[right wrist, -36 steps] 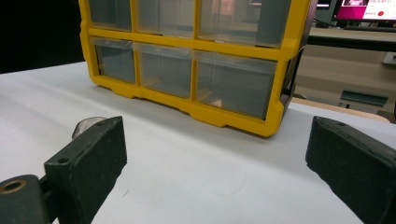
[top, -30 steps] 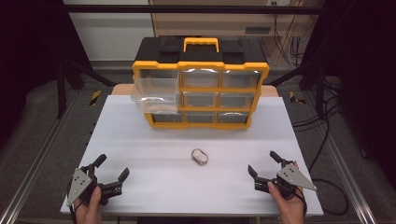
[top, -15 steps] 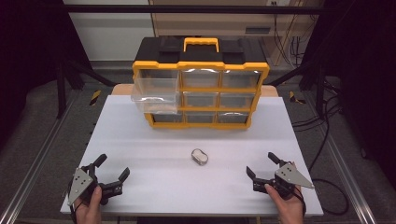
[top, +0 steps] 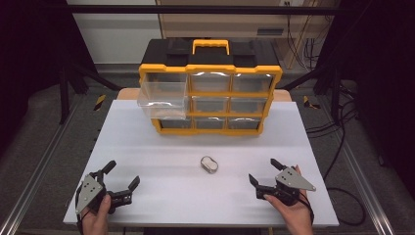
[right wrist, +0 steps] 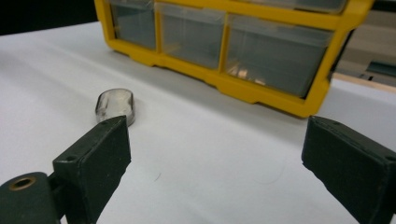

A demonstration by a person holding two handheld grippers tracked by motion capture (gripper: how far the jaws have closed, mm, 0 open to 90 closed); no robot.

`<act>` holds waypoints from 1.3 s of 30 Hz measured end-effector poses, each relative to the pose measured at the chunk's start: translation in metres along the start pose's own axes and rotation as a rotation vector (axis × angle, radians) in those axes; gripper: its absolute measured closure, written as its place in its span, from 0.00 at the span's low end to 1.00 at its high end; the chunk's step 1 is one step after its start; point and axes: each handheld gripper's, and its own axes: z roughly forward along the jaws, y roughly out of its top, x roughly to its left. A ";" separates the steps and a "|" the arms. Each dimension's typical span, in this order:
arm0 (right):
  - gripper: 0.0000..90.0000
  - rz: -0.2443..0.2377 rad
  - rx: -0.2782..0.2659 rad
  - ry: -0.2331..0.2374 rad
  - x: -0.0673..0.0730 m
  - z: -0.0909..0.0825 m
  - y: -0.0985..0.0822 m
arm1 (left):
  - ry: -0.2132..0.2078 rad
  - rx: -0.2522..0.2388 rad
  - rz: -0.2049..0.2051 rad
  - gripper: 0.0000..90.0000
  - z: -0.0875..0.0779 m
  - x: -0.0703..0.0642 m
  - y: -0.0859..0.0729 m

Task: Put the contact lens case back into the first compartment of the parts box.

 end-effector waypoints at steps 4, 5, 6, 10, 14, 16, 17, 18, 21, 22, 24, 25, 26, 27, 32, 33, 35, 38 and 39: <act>0.09 0.005 0.050 0.026 0.004 0.009 0.005 | -0.012 0.004 0.005 0.01 0.003 -0.001 0.001; 0.09 -0.003 0.064 0.029 0.006 0.012 0.007 | -0.014 0.006 0.003 0.01 0.004 -0.001 0.001; 0.09 -0.010 0.077 0.037 0.008 0.014 0.010 | -0.017 0.007 -0.001 0.01 0.005 -0.001 0.000; 0.11 -0.019 0.143 0.070 0.012 0.022 0.019 | -0.032 0.004 -0.020 0.01 0.008 -0.001 -0.001; 0.11 -0.037 0.170 0.095 0.017 0.030 0.028 | -0.031 0.003 -0.026 0.01 0.008 -0.001 -0.001; 0.11 -0.056 0.195 0.099 0.020 0.034 0.031 | -0.031 0.004 -0.027 0.01 0.008 0.000 -0.001; 0.11 -0.068 0.205 0.100 0.022 0.037 0.033 | -0.028 0.003 -0.030 0.01 0.008 0.000 -0.001; 0.11 -0.073 0.212 0.106 0.023 0.039 0.034 | -0.027 0.002 -0.032 0.01 0.008 0.001 -0.001; 0.10 -0.081 0.236 0.115 0.027 0.046 0.038 | -0.025 0.002 -0.034 0.01 0.007 0.001 -0.001; 0.09 -0.083 0.246 0.117 0.029 0.049 0.040 | -0.025 0.002 -0.034 0.01 0.007 0.001 -0.001; 0.08 -0.082 0.262 0.125 0.032 0.054 0.042 | -0.024 0.002 -0.035 0.01 0.007 0.002 -0.001; 0.08 -0.082 0.274 0.128 0.033 0.057 0.043 | -0.024 0.002 -0.036 0.01 0.007 0.002 -0.001; 0.08 -0.082 0.274 0.128 0.033 0.057 0.043 | -0.024 0.002 -0.036 0.01 0.007 0.002 -0.001; 0.08 -0.085 0.293 0.138 0.036 0.062 0.046 | -0.023 0.002 -0.036 0.01 0.007 0.002 -0.001; 0.09 -0.110 0.319 0.167 0.043 0.069 0.052 | -0.019 -0.001 -0.042 0.01 0.007 0.003 -0.001; 0.09 -0.110 0.327 0.173 0.044 0.071 0.053 | -0.019 -0.002 -0.043 0.01 0.007 0.004 -0.001; 0.09 -0.111 0.337 0.176 0.045 0.072 0.054 | -0.019 -0.002 -0.042 0.01 0.007 0.004 -0.001; 0.09 -0.091 0.370 0.186 0.046 0.078 0.056 | -0.020 -0.001 -0.044 0.01 0.007 0.004 -0.001; 0.09 -0.091 0.370 0.186 0.046 0.078 0.056 | -0.020 -0.001 -0.044 0.01 0.007 0.004 -0.001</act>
